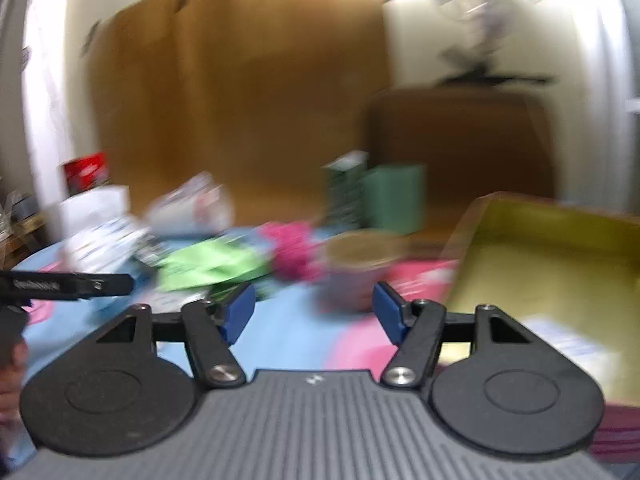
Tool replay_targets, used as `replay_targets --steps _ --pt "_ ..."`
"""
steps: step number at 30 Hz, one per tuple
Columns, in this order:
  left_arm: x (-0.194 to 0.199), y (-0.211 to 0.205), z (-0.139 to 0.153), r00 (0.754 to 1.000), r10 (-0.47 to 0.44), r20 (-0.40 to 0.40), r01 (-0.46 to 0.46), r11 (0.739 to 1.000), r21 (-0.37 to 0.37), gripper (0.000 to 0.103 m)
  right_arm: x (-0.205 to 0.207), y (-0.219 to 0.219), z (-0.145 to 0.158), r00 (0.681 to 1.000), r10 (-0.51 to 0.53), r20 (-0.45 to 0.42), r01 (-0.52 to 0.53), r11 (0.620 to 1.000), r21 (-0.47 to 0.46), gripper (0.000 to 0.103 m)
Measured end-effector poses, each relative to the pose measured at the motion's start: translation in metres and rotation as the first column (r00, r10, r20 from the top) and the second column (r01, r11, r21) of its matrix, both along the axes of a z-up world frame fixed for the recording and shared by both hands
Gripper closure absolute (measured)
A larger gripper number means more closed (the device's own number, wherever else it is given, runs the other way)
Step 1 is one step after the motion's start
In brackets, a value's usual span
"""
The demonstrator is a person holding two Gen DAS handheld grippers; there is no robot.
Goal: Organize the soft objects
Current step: 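Grasp the green cloth with the right gripper, then carry the green cloth over the pink tin with the right gripper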
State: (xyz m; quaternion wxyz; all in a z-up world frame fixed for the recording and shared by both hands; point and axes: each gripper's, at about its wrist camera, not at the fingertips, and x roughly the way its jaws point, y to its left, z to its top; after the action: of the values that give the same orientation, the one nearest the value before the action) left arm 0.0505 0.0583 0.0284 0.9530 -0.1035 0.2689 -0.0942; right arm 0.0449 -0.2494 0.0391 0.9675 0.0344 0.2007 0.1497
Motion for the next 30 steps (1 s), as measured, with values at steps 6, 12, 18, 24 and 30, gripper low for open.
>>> replay_targets --steps 6,12,18,24,30 --pt "-0.001 0.047 -0.022 0.996 0.093 -0.011 -0.094 0.992 -0.090 0.022 0.043 0.077 -0.011 0.987 0.145 -0.071 -0.144 0.989 0.012 0.036" --pt "-0.006 0.036 -0.019 0.995 0.082 0.060 -0.079 0.995 -0.056 0.022 0.115 0.122 -0.006 0.986 0.132 -0.106 -0.134 0.991 -0.014 0.020" --pt "-0.010 0.047 -0.021 0.994 0.078 0.073 -0.071 0.992 -0.102 0.018 0.169 0.131 -0.028 0.940 0.166 -0.297 -0.156 0.986 0.059 0.091" --pt "-0.010 0.049 -0.022 0.994 0.075 0.080 -0.065 0.990 -0.122 0.014 0.125 0.104 -0.008 0.978 0.131 -0.161 -0.127 0.991 0.035 0.099" --pt "-0.007 0.050 -0.022 0.997 0.046 0.070 -0.035 0.988 -0.147 0.017 0.037 0.072 0.000 0.982 0.190 -0.017 -0.190 0.976 -0.109 0.099"
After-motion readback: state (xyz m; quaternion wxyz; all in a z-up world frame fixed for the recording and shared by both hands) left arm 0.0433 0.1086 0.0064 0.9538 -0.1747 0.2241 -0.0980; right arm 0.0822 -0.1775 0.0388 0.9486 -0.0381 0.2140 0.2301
